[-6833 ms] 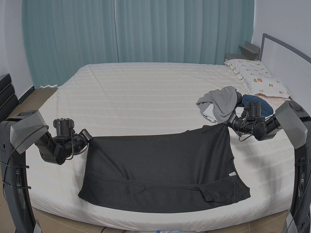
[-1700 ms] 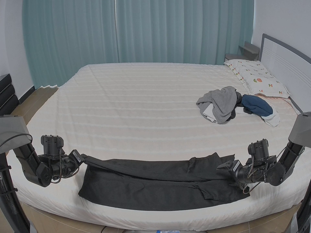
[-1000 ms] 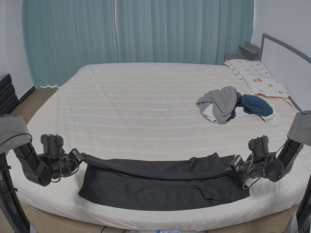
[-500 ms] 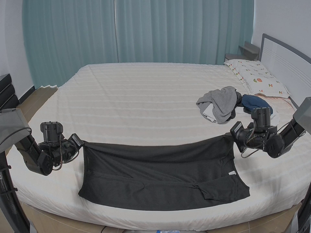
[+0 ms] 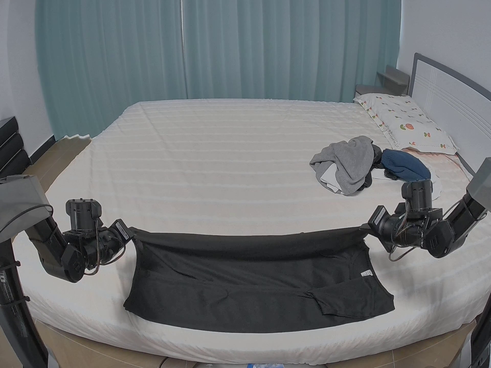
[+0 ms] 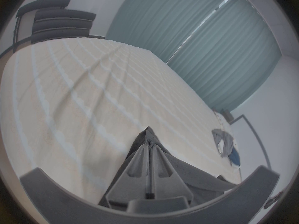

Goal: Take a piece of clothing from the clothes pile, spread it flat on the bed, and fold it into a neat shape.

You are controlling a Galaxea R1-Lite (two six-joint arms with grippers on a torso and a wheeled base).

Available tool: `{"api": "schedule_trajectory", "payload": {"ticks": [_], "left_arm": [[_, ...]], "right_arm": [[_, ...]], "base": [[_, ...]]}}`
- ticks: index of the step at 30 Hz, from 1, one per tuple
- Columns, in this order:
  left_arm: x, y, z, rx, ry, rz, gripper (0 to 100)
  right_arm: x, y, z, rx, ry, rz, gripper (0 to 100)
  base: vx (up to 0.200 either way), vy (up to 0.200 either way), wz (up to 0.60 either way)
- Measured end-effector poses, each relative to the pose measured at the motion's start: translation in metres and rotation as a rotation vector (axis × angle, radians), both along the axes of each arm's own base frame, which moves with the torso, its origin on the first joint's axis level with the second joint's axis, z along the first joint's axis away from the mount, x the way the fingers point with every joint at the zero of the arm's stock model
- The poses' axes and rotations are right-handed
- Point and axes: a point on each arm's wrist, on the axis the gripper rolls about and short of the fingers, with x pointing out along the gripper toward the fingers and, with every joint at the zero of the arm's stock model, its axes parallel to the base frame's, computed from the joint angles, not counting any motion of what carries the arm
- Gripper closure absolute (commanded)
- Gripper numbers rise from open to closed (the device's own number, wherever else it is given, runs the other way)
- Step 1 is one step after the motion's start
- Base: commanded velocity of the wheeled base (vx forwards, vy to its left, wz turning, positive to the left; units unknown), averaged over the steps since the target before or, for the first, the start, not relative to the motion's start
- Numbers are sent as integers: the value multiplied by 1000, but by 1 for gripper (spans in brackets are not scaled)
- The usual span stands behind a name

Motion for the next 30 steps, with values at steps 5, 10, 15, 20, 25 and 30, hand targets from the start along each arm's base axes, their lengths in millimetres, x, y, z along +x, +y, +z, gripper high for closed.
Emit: {"api": "schedule_trajectory", "payload": {"ticks": [5, 10, 15, 20, 25, 30], "left_arm": [[-21, -2, -15, 78, 83, -60, 100], [-37, -9, -25, 97, 151, -98, 100], [-43, -12, -30, 99, 179, -111, 100], [-45, -13, -34, 98, 200, -115, 100], [-49, -13, -36, 98, 217, -115, 0], [-52, -13, -35, 98, 221, -112, 0]], "right_arm": [[-19, -2, -16, -54, 67, 38, 100], [-32, -2, -28, -96, 117, 76, 100], [-34, -2, -37, -99, 150, 79, 100], [-33, 0, -45, -97, 172, 80, 100], [-33, 1, -49, -96, 184, 81, 0], [-34, 0, -43, -101, 166, 77, 0]], "base": [[0, 0, 0], [0, 0, 0], [0, 0, 0], [0, 0, 0], [0, 0, 0], [0, 0, 0]]}}
